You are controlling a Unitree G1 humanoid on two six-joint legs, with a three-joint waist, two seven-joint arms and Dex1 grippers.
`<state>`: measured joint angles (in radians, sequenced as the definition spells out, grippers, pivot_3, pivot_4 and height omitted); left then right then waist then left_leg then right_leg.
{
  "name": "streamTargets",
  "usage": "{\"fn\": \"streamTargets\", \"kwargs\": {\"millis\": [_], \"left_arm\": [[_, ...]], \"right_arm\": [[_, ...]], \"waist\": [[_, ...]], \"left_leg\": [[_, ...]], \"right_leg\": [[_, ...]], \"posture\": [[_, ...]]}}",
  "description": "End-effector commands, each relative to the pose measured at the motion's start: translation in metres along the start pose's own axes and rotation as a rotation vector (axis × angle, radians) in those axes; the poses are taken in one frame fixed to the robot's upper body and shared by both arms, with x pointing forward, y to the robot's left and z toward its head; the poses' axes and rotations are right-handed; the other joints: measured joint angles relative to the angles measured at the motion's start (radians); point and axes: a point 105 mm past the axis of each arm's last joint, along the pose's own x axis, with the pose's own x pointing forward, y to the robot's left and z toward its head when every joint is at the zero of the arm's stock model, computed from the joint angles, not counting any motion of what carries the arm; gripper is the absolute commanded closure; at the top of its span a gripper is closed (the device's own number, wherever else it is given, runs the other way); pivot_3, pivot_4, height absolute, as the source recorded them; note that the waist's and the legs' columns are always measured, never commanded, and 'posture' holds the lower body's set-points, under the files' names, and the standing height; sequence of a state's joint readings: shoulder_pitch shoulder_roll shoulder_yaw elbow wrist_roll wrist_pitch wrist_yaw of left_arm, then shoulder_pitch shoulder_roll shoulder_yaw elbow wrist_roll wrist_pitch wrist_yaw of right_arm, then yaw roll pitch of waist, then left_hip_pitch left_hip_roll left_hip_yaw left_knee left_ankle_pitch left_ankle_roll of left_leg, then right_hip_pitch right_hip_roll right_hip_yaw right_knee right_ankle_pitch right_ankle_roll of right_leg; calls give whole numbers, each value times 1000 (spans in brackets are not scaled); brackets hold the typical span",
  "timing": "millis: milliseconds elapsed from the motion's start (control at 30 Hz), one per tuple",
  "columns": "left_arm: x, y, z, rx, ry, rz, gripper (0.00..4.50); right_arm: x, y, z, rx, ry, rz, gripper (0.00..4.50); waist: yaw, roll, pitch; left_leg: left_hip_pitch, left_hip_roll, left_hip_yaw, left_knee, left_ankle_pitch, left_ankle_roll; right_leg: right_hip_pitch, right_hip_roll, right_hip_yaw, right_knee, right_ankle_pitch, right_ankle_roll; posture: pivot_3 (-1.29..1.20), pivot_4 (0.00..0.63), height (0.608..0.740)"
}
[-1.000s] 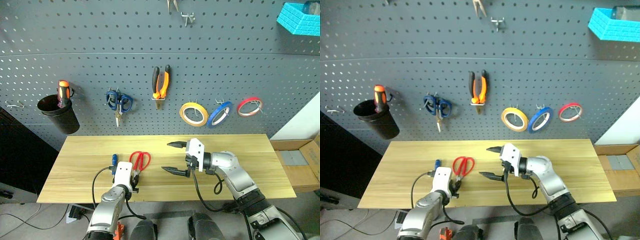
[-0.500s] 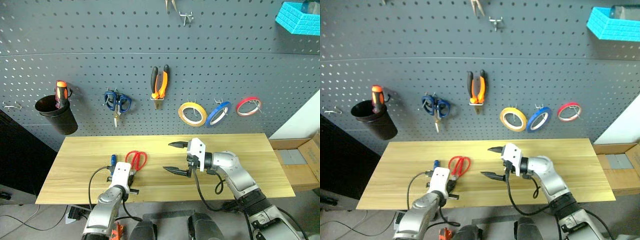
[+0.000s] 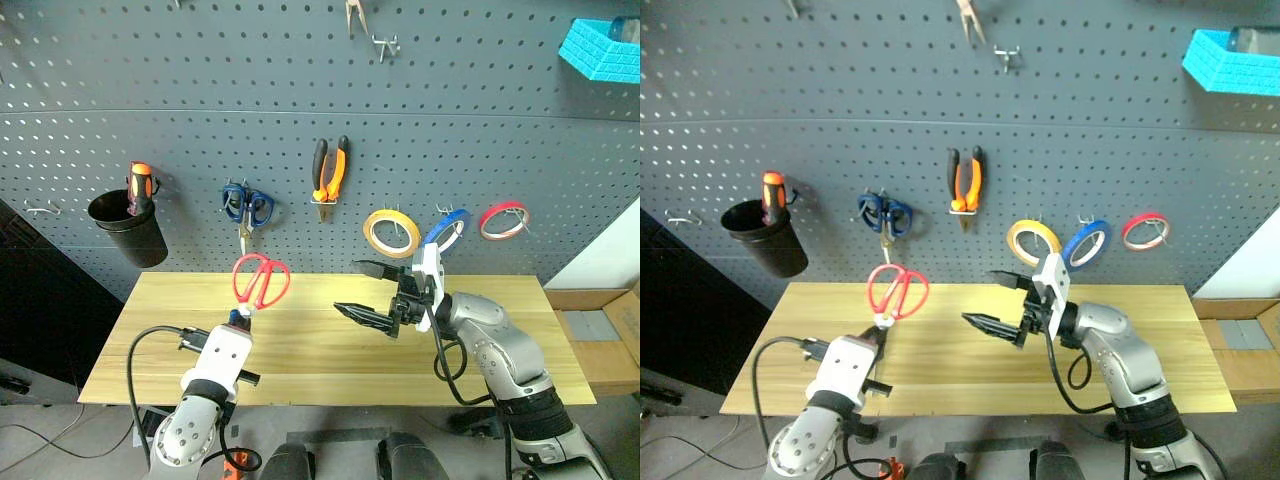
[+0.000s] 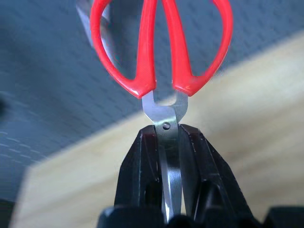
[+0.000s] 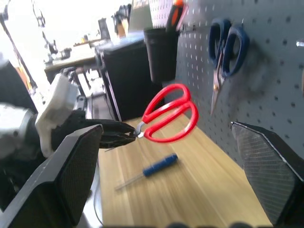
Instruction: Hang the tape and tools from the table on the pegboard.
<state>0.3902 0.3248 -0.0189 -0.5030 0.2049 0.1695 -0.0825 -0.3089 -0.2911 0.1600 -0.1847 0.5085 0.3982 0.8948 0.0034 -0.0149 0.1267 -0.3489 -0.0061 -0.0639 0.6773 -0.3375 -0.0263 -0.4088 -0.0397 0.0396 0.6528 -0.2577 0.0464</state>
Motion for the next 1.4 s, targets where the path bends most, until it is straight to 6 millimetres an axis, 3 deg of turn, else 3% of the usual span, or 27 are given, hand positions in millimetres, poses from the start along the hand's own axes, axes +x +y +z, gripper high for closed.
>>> {"fn": "streamTargets", "kwargs": {"millis": [33,333,933,1267,1333,1400], "left_arm": [[2,31,27,59,-124,153,4280],[32,50,43,71,-213,213,4280],[74,25,26,-61,-105,88,4280],[81,27,26,-69,-105,81,734],[81,19,12,-93,-52,69,38],[79,9,-11,-149,35,53,11]], "right_arm": [[8,5,29,-10,-101,20,0],[15,2,37,-28,-131,12,0],[16,-1,34,-47,-112,-13,0],[14,-4,30,-60,-96,-13,0],[14,-6,28,-72,-85,-17,0],[14,-6,22,-86,-64,-14,0]], "waist": [[3,-1,-3],[19,-2,-36],[13,-1,-53],[12,-2,-55],[11,-2,-55],[9,-1,-55]], "left_leg": [[0,0,0,0,0,0],[3,-2,3,1,0,0],[5,-2,5,2,0,0],[5,-2,6,2,0,0],[5,-2,6,2,0,0],[6,-2,6,2,0,0]], "right_leg": [[0,1,-1,0,0,0],[2,4,-1,1,1,1],[1,7,1,6,1,1],[1,6,2,6,1,1],[1,6,2,6,1,1],[2,6,2,6,1,1]], "posture": [[66,39,740],[43,30,740],[12,35,740],[10,43,740],[8,49,740],[4,58,740]]}}
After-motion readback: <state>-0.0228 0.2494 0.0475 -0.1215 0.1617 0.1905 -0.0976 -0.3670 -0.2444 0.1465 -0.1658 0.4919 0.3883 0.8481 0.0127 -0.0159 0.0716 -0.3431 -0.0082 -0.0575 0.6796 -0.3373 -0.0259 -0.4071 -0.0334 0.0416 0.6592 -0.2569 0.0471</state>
